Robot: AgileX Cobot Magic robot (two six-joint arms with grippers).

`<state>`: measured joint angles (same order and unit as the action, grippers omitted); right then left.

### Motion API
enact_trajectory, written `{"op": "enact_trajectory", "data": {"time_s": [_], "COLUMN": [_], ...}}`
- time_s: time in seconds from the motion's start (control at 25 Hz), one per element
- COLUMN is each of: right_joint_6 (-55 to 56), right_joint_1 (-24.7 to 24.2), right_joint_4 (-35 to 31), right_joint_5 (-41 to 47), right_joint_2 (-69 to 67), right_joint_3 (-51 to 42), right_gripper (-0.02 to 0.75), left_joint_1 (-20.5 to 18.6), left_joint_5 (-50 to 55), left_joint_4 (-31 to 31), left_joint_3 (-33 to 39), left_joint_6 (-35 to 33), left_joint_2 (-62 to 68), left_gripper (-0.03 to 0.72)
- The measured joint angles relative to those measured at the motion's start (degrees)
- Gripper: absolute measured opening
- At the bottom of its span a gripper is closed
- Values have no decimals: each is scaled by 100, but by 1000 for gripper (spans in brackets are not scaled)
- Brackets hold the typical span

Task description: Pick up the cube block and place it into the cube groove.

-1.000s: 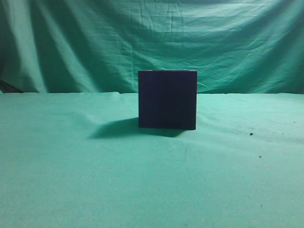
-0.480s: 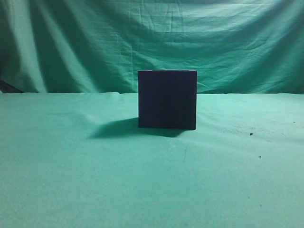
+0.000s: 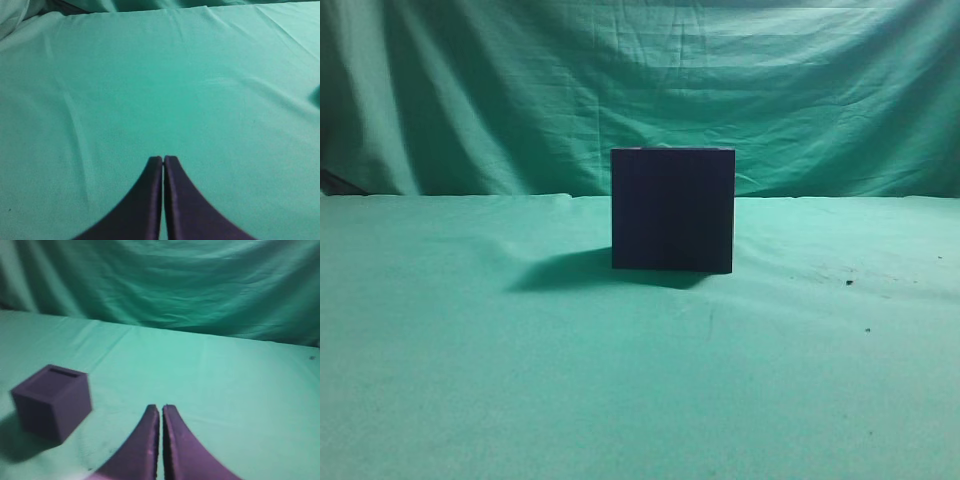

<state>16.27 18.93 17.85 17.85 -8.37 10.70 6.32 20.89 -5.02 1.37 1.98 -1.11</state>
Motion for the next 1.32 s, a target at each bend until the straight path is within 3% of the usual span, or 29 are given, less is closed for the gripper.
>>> {"op": "enact_trajectory", "data": {"time_s": [0.16,0.4,0.8,1.32], "right_joint_6": [62,98,-118,-334], "right_joint_1": [-747,-1252,-1343,-1343], "right_joint_4": [-133,-499,-721,-973], "right_joint_5": [-437,-447,388,446], "right_joint_2": [610,891,891,891], "right_joint_3": [-804,-1227,-1238,-1238], "right_gripper": [0,0,0,0], "left_joint_1": [0,0,0,0], "left_joint_5": [0,0,0,0], "left_joint_4": [0,0,0,0], "left_joint_3": [0,0,0,0], "left_joint_6": [0,0,0,0], "left_joint_2": [0,0,0,0], "left_gripper": [0,0,0,0]}}
